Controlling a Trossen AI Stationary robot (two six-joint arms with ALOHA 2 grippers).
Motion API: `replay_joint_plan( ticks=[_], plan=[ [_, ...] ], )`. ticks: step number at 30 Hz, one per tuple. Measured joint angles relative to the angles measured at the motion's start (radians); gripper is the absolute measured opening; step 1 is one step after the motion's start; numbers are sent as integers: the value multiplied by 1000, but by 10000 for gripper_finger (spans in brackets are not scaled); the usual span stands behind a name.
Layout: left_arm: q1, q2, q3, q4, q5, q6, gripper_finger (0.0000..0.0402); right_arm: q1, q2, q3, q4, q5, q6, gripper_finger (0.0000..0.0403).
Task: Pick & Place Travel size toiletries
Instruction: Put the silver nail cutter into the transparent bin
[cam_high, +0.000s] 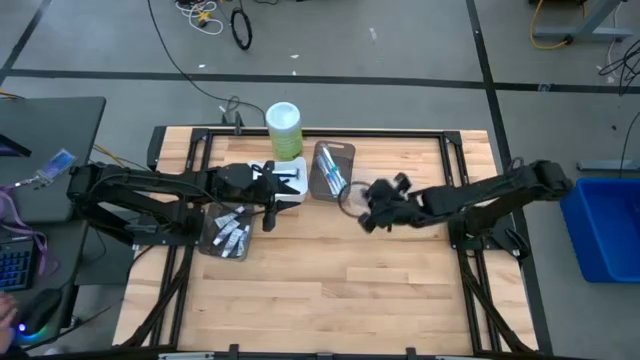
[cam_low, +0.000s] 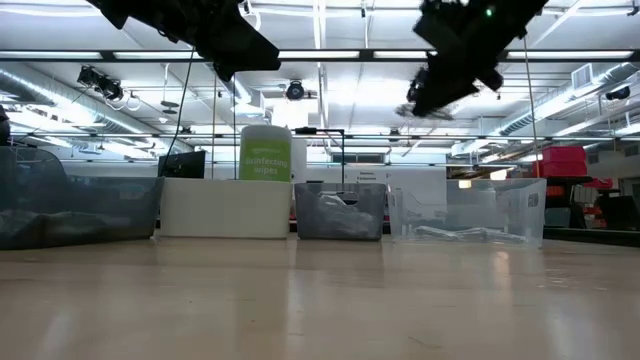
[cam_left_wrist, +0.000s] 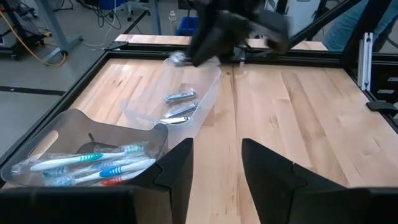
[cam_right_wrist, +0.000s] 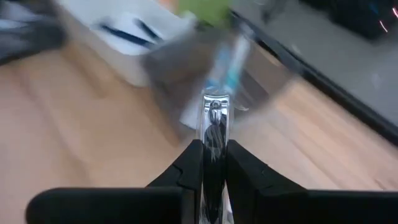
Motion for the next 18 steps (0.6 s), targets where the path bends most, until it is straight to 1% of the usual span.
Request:
replay_joint_plan(
  ticks=[2,4,7,9,12,16,18],
  plan=[
    [0,0,0,0,0,-1,146,-33,-11,0,-94,-8,72,51],
    [0,0,0,5,0,-2,146,-65,-9,-2,-178,-45,114,51],
    [0,0,0,5,0,-2,146,-105,1,-44,-203,-69,118,52],
    [0,0,0,5,0,-17,146,-134,1,-93,-160,-79,121,58],
    [0,0,0,5,-2,-31,146,-178,1,-181,-61,-140,110,75],
    [0,0,0,5,-3,-29,146,-228,1,-292,62,-189,95,107],
    [0,0,0,5,-7,-29,146,-250,1,-325,75,-225,101,125]
  ],
)
